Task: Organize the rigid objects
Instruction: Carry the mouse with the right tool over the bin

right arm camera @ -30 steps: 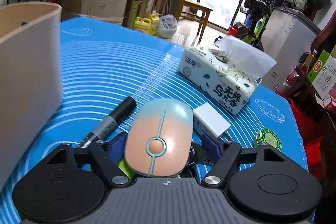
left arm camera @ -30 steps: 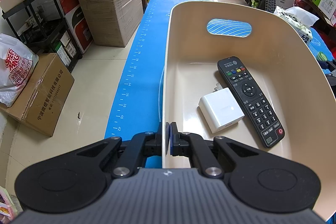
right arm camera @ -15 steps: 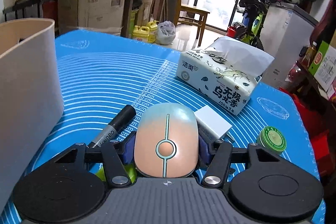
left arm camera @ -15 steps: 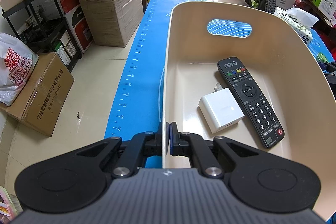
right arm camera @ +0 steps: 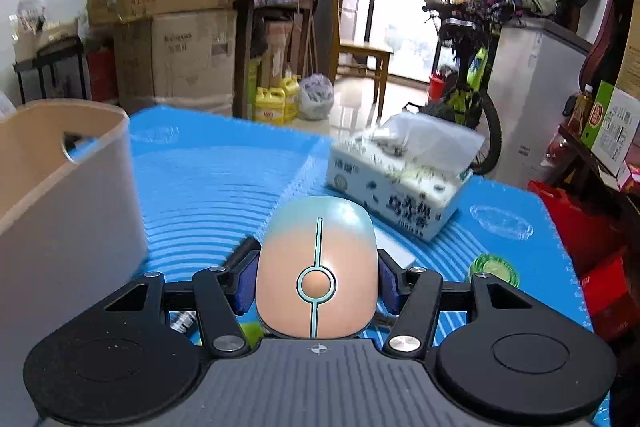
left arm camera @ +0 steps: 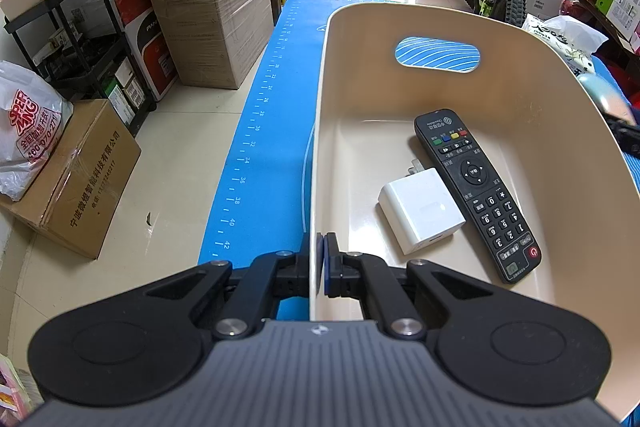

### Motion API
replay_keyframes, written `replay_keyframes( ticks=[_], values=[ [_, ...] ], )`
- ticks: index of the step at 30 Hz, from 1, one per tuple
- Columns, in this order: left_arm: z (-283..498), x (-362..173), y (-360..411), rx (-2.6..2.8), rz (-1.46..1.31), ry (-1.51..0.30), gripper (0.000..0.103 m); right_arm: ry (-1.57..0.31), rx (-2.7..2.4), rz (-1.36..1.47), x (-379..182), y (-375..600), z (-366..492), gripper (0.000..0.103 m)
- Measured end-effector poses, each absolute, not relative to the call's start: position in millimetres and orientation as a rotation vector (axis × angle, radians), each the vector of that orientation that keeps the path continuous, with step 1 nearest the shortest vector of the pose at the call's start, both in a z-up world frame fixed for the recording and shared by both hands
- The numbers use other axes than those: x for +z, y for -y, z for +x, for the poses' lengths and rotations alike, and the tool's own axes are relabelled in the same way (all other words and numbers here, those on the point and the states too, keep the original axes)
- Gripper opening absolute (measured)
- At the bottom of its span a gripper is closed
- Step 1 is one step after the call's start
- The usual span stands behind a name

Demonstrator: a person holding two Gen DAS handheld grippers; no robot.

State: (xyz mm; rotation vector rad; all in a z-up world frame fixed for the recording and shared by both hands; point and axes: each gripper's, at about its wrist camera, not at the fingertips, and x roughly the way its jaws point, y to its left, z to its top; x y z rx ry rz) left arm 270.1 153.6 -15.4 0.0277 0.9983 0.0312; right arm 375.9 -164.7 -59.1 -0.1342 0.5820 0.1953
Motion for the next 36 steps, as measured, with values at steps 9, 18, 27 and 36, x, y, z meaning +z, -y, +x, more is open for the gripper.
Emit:
replay_keyframes(
  ticks=[9,18,27,36],
  values=[
    [269.1,-16.8,-151.9,0.036,0.025,-0.996,0.005,-0.466,0.309,-0.155,-2.8,148.5,335.9,0.062],
    [269.4,-17.0,-151.2,0.037,0.028,-0.996,0.005,-0.408,0.483,-0.203,34.8,106.2,304.1,0.062],
    [269.5,-17.3,-151.8,0.036,0.025,-0.997,0.005,-0.474,0.645,-0.26,36.5,53.7,295.9,0.062],
    [269.0,-17.8,-152.7,0.036,0.021,-0.997,0.005,-0.606,0.784,-0.385,14.6,-1.6,285.7,0.062]
  ],
)
